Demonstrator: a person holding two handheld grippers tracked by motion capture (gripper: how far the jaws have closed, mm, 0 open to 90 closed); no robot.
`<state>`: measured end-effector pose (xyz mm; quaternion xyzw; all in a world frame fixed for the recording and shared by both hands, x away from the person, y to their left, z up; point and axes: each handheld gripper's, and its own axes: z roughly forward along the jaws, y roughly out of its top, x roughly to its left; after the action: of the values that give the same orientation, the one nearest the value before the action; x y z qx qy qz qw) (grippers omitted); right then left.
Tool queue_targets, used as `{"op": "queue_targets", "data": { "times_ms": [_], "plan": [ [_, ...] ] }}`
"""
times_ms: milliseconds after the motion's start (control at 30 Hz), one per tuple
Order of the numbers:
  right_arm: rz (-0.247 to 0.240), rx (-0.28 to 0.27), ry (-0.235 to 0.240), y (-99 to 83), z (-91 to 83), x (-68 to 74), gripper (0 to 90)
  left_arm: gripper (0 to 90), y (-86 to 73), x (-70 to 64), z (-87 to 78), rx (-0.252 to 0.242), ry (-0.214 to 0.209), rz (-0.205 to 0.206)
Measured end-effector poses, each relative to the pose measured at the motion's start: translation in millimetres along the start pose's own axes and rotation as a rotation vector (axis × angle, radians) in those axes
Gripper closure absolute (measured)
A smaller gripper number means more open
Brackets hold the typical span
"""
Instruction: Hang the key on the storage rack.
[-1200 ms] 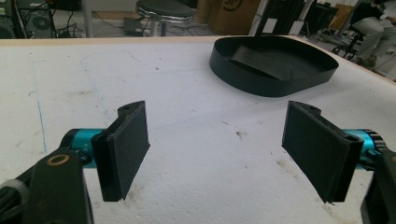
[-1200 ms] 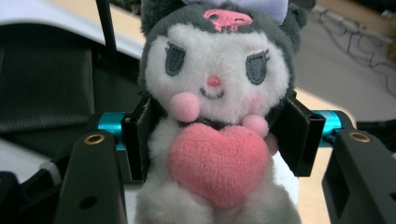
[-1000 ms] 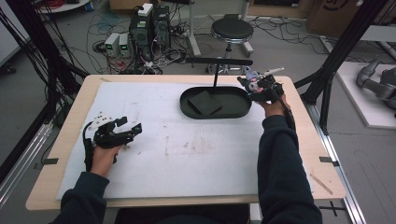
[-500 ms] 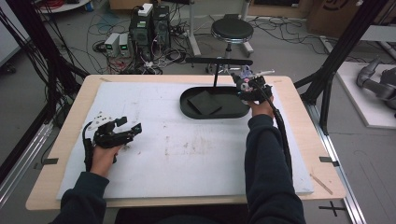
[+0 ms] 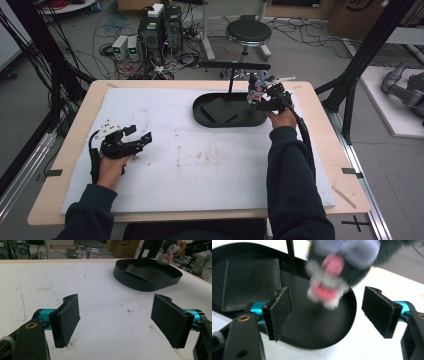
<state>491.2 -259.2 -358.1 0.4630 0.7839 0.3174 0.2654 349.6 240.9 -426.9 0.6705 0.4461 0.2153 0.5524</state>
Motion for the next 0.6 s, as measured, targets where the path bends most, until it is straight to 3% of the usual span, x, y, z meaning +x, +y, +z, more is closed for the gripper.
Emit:
{"op": "queue_targets", "data": {
  "times_ms": [67, 133, 200, 267, 433, 600],
  "plan": [
    [-0.008, -0.016, 0.009, -0.7, -9.0, -0.1, 23.2, 22.7, 0.1, 0.3, -0.1, -0.004, 0.001, 0.0],
    [-0.038, -0.049, -0.022, -6.1, -20.3, 2.7, 22.6, 22.7, 0.2, 0.2, -0.2, -0.011, -0.005, -0.003],
    [-0.036, -0.035, 0.018, -11.0, -29.9, 3.7, 21.2, 22.7, 0.7, -0.5, -0.7, -0.02, -0.006, 0.008],
    [-0.054, -0.076, 0.03, -22.4, -41.9, 7.2, 21.3, 22.6, 0.8, -1.3, -0.5, -0.023, -0.005, 0.011],
    [-0.03, -0.121, 0.101, -58.0, -62.1, 14.8, 21.3, 22.6, 3.0, -2.1, 0.0, -0.029, -0.002, 0.016],
    [-0.056, -0.121, 0.118, -96.7, -68.7, 25.7, 21.3, 22.6, 2.9, -1.1, -0.1, -0.021, 0.007, 0.015]
  ]
}}
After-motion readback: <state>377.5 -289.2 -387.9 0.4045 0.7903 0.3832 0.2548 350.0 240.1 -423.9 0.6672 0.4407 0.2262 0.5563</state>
